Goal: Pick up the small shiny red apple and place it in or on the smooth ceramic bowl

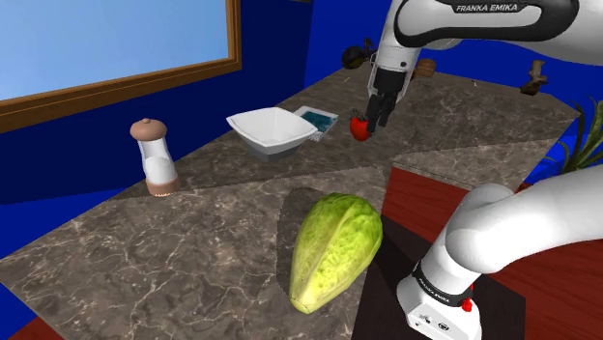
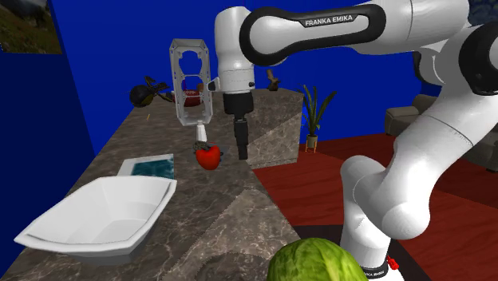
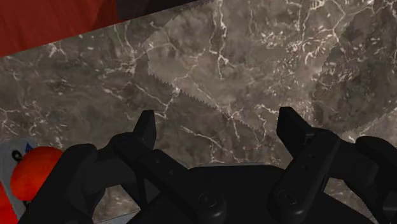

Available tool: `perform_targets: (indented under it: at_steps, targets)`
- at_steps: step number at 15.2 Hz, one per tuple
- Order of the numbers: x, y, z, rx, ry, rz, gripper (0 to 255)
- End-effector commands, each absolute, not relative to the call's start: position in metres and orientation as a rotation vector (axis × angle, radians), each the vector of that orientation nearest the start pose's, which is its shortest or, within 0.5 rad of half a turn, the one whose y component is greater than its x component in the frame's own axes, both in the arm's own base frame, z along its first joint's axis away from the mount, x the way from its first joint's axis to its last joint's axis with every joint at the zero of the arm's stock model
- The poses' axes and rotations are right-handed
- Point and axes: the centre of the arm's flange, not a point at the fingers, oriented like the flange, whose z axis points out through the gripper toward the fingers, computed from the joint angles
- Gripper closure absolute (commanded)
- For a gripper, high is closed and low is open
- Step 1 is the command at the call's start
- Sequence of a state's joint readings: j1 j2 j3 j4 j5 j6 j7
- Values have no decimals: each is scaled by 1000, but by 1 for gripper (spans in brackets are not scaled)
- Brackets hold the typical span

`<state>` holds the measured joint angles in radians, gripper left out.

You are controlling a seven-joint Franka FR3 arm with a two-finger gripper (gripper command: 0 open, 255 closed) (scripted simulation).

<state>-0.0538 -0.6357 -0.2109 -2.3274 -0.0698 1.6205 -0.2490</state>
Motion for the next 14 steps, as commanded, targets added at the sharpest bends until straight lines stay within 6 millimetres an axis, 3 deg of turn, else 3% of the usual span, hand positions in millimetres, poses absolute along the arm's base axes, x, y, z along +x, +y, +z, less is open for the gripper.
perform_targets:
  at_steps: [1,14]
  targets:
    - [347,-136,549,-3075,-69,78,0]
    - [421,-277,542,-3111,-140,-76,0]
